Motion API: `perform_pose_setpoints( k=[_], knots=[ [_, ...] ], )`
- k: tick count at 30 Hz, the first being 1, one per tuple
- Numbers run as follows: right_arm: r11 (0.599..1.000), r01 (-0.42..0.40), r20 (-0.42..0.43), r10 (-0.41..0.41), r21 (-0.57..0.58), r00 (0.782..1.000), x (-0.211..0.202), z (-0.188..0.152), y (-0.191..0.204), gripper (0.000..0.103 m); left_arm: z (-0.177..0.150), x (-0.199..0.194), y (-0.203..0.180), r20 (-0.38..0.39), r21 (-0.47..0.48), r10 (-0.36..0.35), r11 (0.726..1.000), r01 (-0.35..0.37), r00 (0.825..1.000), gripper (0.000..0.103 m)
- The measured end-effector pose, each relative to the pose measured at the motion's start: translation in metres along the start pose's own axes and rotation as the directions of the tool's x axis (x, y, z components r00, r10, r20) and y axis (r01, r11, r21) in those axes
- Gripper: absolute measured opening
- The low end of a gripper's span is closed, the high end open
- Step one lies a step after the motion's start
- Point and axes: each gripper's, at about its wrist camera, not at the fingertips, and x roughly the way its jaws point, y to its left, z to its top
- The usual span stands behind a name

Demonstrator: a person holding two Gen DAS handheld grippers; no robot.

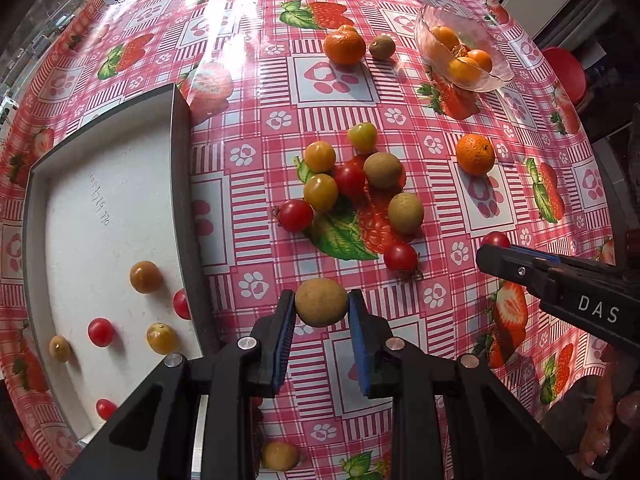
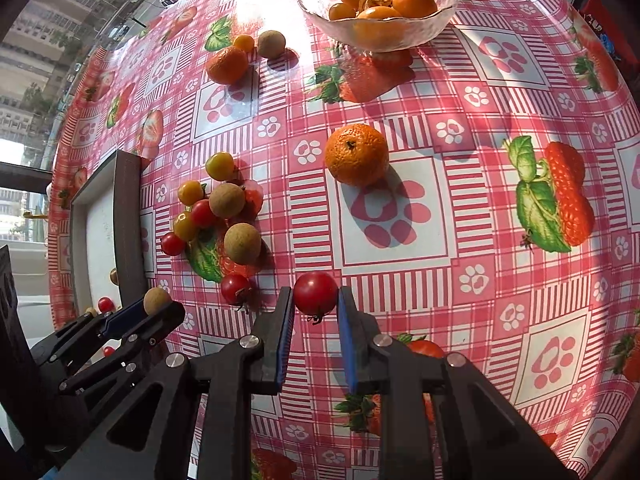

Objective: Organize fruits
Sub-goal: 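Grasp a brown round fruit with the left tool while the right tool grasps a red tomato, then carry both held fruits over the white tray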

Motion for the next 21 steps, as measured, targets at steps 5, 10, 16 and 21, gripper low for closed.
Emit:
perform_pose_setpoints(
  k=[5, 10, 16, 21],
  knots=[
    [1.000, -0.005, -0.003, 0.005, -0.009, 1.000, -0.007, -0.011, 0.010, 0.023, -0.016, -0.014, 0.015, 0.015, 0.012, 0.005, 1.000, -0.006, 1.000, 0.028],
    [0.999, -0.004, -0.012, 0.004, -0.041, 1.000, -0.008, -0.017, 0.031, 0.023, -0.022, -0.025, 0.036, 0.039, -0.011, 0.002, 1.000, -0.001, 0.999, 0.028],
    [0.995, -0.006, -0.019, 0.004, -0.095, 1.000, -0.007, -0.018, 0.064, 0.023, -0.032, -0.038, 0.072, 0.063, -0.067, 0.022, 0.998, -0.018, 0.998, 0.028],
    [0.987, -0.020, -0.022, 0.017, -0.162, 1.000, -0.002, -0.012, 0.103, 0.023, -0.036, -0.044, 0.109, 0.078, -0.122, 0.055, 0.992, -0.045, 0.995, 0.028]
  ],
)
